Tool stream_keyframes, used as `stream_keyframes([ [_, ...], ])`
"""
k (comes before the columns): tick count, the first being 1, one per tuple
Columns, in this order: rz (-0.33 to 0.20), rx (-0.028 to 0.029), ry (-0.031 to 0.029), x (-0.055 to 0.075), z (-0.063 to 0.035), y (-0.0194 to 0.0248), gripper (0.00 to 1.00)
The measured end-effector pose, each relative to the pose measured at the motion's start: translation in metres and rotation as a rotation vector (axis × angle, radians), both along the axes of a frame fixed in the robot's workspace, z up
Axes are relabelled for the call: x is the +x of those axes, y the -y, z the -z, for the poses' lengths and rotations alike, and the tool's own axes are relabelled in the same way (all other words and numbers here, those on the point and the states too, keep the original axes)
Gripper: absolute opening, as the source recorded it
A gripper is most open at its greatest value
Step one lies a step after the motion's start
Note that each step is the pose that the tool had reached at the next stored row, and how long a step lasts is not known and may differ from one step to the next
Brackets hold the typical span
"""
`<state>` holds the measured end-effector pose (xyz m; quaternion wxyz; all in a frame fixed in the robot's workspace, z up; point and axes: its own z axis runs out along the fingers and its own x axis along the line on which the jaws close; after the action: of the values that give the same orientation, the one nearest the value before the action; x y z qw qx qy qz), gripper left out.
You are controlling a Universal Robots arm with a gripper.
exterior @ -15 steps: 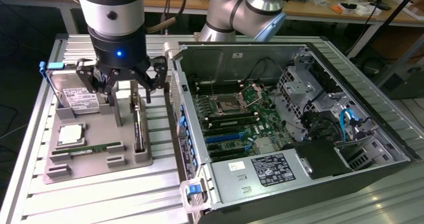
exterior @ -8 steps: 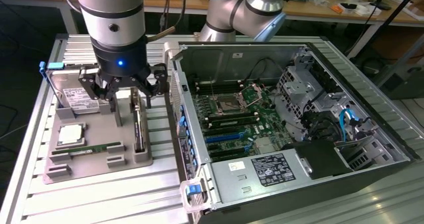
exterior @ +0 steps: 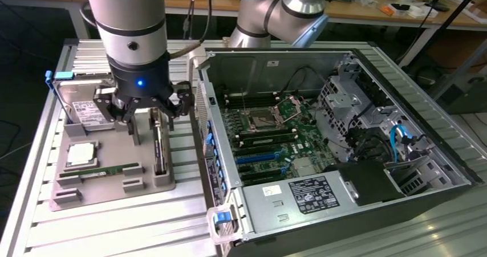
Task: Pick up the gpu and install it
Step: 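Pick up the gpu and move the gpu toward the slot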
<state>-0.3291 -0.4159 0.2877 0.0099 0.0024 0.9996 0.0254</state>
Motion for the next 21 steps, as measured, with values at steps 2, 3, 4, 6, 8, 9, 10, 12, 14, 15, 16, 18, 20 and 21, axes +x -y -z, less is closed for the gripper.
stream_keyframes([
  [2,0.0,0.0004,0.0,0.0,0.0039,0.0003,0.72],
  [3,0.0,0.0009,0.0,0.0,0.0077,0.0005,0.72],
  [4,0.0,0.001,0.0,0.0,0.0095,0.0006,0.72],
  [6,0.0,0.0015,0.0,0.0,0.0138,0.0008,0.72],
  [8,0.0,0.0019,0.0,0.0,0.0173,0.0009,0.72],
  [9,0.0,0.0021,0.0,0.0,0.019,0.0009,0.72],
  [10,0.0,0.0023,0.0,0.0,0.0208,0.001,0.72],
  [12,0.0,0.0029,0.0,0.0,0.0246,0.0011,0.72],
  [14,0.0,0.0034,0.0,0.0,0.0282,0.0012,0.72],
  [15,0.0,0.0036,0.0,0.0,0.03,0.0012,0.72],
  [16,0.0,0.0038,0.0,0.0,0.032,0.0013,0.72],
  [18,0.0,0.0043,0.0001,0.0,0.0358,0.0014,0.72],
  [20,0.0,0.0049,-0.0001,0.0,0.0394,0.0014,0.72],
  [21,0.0,0.0056,0.0,0.0,0.0408,0.0015,0.72],
])
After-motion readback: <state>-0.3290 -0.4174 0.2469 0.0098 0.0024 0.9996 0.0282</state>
